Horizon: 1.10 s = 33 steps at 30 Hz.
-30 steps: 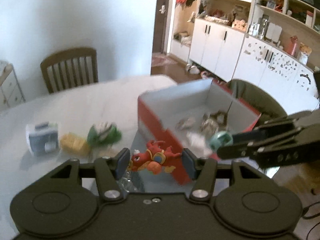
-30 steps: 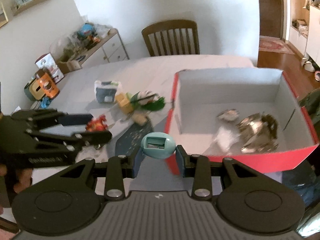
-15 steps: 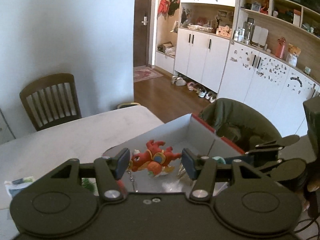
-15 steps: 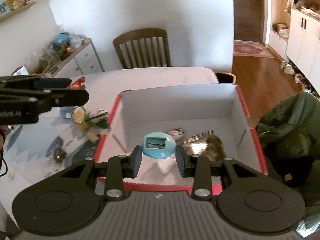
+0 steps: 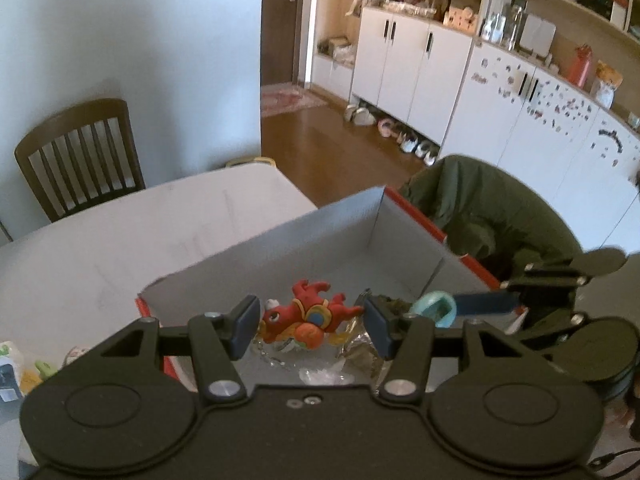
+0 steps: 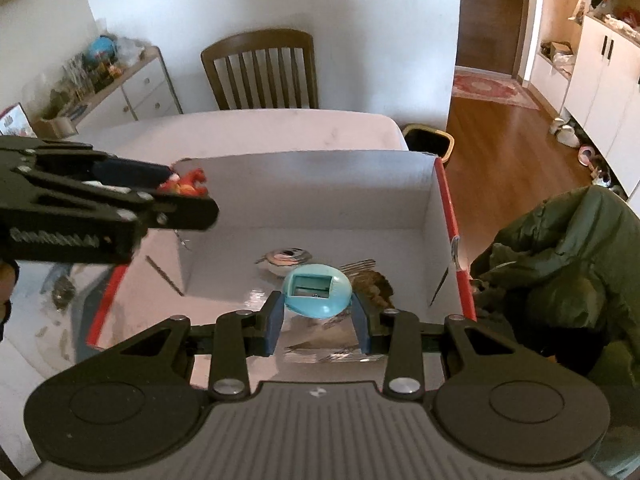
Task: Organize objects
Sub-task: 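Lift and carry the teal egg and red dragon with both tools over the shoebox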
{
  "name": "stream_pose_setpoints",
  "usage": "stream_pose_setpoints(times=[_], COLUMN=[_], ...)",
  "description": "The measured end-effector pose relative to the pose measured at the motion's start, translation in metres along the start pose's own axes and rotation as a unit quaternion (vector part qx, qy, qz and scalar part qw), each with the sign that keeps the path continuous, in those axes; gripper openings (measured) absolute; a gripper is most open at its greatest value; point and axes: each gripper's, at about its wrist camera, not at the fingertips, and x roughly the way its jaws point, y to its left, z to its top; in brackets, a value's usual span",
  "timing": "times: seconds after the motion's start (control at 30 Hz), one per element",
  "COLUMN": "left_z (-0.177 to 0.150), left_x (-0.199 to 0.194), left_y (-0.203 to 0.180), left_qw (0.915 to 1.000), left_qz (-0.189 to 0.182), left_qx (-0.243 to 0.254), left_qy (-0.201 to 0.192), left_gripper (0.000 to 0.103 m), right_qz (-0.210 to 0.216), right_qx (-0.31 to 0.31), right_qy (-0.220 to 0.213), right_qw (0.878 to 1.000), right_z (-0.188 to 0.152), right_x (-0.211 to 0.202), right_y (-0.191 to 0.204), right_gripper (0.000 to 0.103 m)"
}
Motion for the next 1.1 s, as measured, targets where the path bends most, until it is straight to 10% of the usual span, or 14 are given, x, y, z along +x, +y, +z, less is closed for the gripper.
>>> stream_pose_setpoints(times=[1.1], left_z=[-0.021], left_x=[0.095], left_y=[0.009], left_qw=[0.9851], left_qz=[0.047], left_qx=[-0.014], left_qy=[0.165], left_gripper=[0.056], right_qz=[-0.018], right_qx=[-0.007], right_qy=[0.122], right_qw=[0.992], right_z=[0.04], right_x=[0.115], right_y=[-0.014], right_gripper=[0.035])
